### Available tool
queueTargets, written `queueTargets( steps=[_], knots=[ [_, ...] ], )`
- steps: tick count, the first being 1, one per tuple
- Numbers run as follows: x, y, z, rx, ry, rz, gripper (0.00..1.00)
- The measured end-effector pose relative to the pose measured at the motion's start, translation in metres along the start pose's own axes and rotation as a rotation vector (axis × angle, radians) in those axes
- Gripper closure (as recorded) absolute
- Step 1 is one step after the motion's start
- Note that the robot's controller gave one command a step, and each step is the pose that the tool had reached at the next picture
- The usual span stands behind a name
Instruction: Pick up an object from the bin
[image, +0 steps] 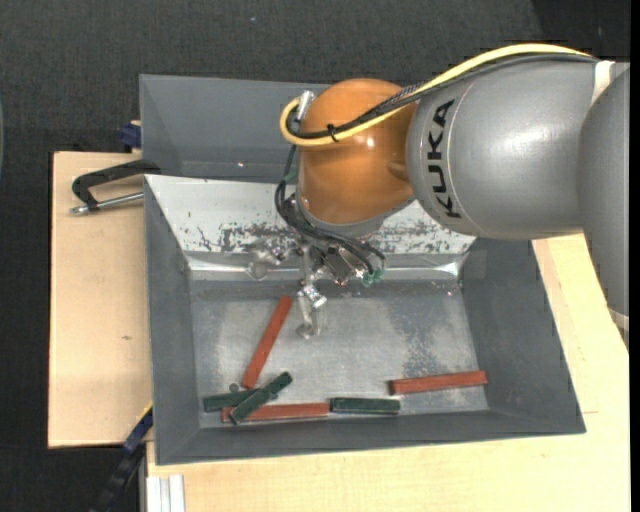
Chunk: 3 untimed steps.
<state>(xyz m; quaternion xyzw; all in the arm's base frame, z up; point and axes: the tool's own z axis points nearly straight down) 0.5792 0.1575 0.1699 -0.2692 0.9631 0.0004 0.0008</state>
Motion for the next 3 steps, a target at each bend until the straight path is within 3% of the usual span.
queueTargets(
  steps=[1, 2, 3],
  knots=[
    [-0.002, -0.008, 0.032, -0.002, 0.002, -0.089, 0.00],
    [-0.004, -0.004, 0.074, 0.001, -0.001, -0.379, 0.00],
    [-0.013, 0.003, 0.099, -0.002, -0.001, -0.461, 1.00]
  ],
)
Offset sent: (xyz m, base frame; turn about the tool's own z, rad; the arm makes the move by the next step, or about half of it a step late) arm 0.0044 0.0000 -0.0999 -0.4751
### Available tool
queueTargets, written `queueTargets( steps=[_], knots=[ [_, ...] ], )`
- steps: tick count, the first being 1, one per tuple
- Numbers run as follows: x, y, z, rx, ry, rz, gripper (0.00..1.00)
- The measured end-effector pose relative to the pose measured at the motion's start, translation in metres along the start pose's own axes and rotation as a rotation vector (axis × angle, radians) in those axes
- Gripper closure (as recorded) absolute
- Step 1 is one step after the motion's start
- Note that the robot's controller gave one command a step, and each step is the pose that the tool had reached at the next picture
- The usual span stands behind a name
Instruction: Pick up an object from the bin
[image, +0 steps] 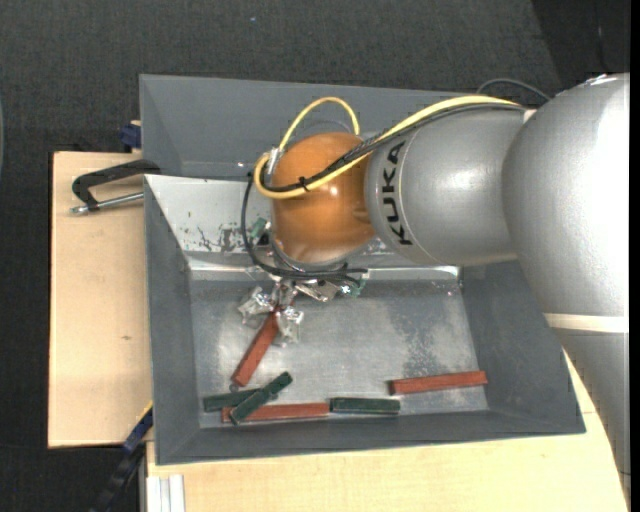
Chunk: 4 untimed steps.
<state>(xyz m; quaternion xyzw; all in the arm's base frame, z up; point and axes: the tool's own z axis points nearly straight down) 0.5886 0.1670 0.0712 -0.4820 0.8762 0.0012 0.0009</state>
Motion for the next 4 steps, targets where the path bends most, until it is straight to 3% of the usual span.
queueTargets(
  steps=[2, 4],
  knots=[
    [0.000, 0.000, -0.002, 0.000, 0.000, 0.000, 1.00],
    [0.000, 0.001, -0.032, 0.000, 0.000, 0.001, 1.00]
  ],
)
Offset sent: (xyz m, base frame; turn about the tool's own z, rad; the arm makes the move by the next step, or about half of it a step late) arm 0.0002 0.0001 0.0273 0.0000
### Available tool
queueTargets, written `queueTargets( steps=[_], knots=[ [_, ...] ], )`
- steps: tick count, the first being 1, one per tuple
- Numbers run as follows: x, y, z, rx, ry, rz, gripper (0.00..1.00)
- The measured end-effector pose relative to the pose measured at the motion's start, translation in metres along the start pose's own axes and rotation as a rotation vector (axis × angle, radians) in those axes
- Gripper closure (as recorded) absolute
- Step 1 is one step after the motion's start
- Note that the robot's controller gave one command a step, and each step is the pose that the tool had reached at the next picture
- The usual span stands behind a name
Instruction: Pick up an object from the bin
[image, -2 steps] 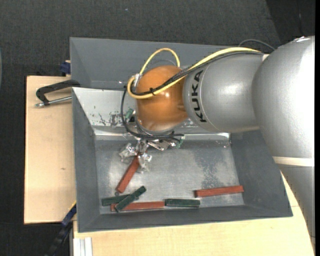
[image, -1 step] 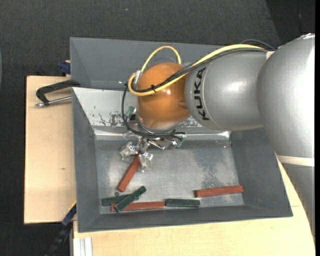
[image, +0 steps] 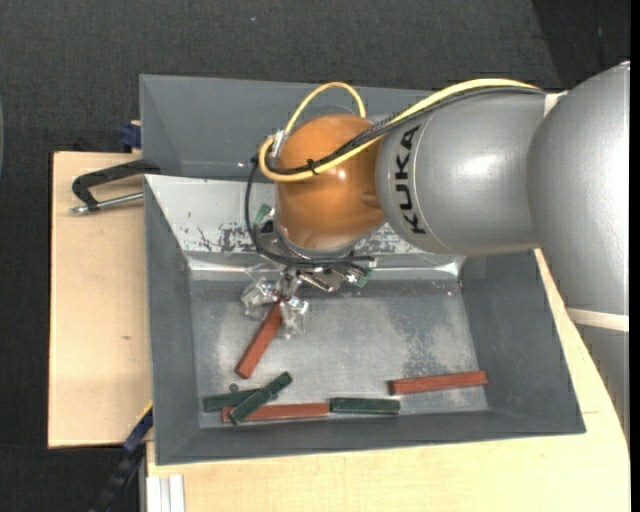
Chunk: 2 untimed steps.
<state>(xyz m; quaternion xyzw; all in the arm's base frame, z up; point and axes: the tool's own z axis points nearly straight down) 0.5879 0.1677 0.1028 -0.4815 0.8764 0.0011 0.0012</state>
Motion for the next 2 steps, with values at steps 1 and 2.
queueTargets(
  steps=[1, 2],
  knots=[
    [-0.0012, -0.0007, -0.0143, 0.004, -0.004, 0.001, 1.00],
    [-0.0019, -0.0011, -0.0205, 0.006, -0.006, 0.001, 1.00]
  ],
)
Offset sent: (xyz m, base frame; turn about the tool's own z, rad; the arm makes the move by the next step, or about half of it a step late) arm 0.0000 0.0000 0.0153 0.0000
